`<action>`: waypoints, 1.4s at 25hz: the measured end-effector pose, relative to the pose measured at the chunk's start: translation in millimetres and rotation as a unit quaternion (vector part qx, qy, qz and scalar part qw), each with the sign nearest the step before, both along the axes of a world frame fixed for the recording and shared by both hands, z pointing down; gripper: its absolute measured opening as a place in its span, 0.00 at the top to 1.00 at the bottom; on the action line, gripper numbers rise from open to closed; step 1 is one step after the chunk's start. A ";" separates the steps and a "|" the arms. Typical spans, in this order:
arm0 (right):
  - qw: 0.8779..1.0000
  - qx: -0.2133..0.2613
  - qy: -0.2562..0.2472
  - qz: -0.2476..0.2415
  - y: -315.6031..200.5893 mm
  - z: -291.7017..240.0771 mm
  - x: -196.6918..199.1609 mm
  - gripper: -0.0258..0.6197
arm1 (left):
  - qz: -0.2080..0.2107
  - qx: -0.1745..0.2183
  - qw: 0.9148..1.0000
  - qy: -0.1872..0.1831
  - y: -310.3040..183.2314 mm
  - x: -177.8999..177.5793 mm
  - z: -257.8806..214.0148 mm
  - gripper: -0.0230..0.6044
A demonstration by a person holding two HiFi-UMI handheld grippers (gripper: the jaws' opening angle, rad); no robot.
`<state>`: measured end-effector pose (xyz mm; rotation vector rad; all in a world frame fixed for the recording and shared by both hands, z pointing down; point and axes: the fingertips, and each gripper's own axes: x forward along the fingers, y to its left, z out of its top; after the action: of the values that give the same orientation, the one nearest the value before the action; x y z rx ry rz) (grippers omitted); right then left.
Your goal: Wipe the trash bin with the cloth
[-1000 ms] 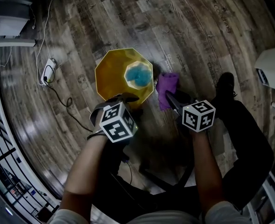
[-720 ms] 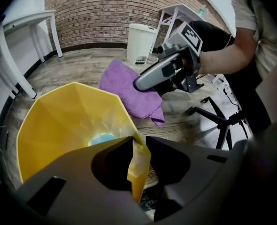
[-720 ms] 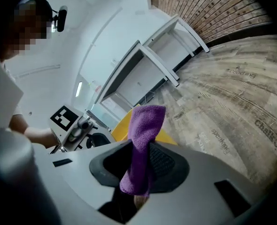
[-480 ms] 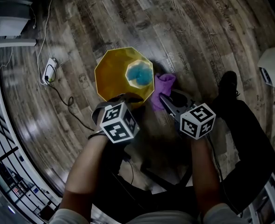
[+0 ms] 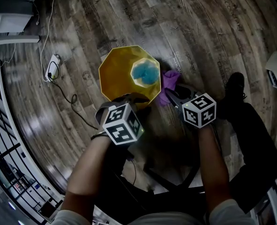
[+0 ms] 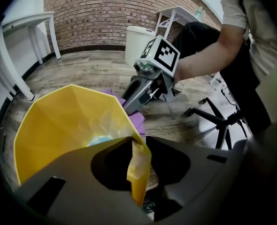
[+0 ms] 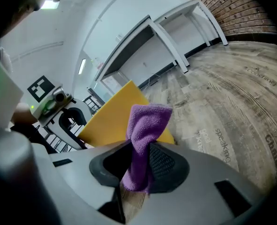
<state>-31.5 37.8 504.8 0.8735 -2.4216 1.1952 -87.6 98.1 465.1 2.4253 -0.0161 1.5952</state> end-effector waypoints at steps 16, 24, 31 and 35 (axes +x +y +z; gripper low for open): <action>0.992 -0.107 0.059 -0.029 -10.2 131.6 -19.3 0.80 | -0.007 0.003 1.000 0.002 -1.7 4.0 0.0 0.82; 0.983 -0.139 0.116 -0.042 -11.3 180.4 -25.7 0.80 | -0.017 0.006 1.000 0.008 -3.8 5.3 -1.4 0.82; 0.978 -0.132 0.152 -0.044 -15.1 182.7 -21.8 0.80 | -0.023 0.000 1.000 0.008 -2.5 4.0 -0.5 0.82; 0.985 -0.113 0.132 -0.019 -15.6 156.2 -11.9 0.80 | -0.046 -0.017 0.999 0.019 -4.9 12.2 -0.4 0.82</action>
<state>-43.3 22.3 661.0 0.8522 -2.0391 1.2250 -75.4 93.3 464.6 2.3931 -0.0929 1.4968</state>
